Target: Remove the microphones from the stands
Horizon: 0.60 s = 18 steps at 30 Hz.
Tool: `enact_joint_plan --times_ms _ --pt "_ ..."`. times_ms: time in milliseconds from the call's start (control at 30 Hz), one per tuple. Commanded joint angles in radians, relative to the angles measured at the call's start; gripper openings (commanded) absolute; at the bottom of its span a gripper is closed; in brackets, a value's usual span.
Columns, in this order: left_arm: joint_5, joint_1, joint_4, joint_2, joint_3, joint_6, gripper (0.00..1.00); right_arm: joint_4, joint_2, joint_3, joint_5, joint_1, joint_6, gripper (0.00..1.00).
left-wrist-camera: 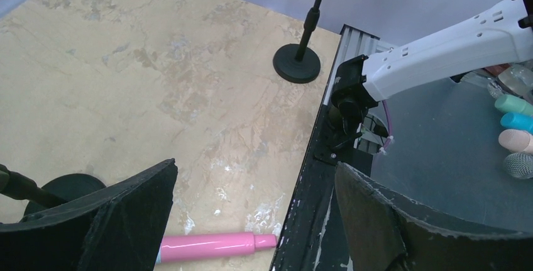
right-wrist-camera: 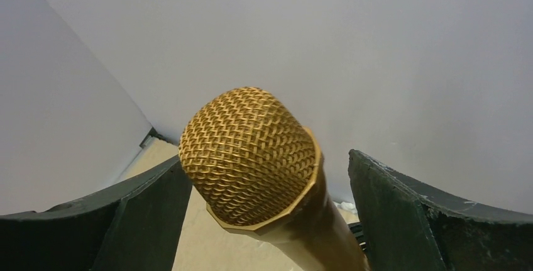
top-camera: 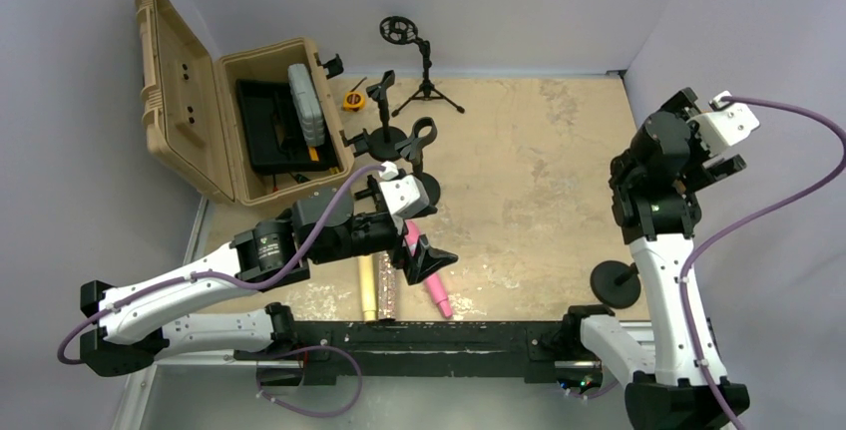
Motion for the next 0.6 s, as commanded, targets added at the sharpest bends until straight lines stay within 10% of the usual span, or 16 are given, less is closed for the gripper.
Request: enact_joint_plan --times_ms 0,567 --pt "0.013 -0.006 0.034 -0.004 -0.006 -0.01 0.93 0.041 0.04 0.002 -0.014 -0.001 -0.028 0.89" --pt "-0.006 -0.006 0.019 -0.003 -0.007 0.014 0.93 0.07 -0.051 0.01 0.02 0.005 -0.105 0.28"
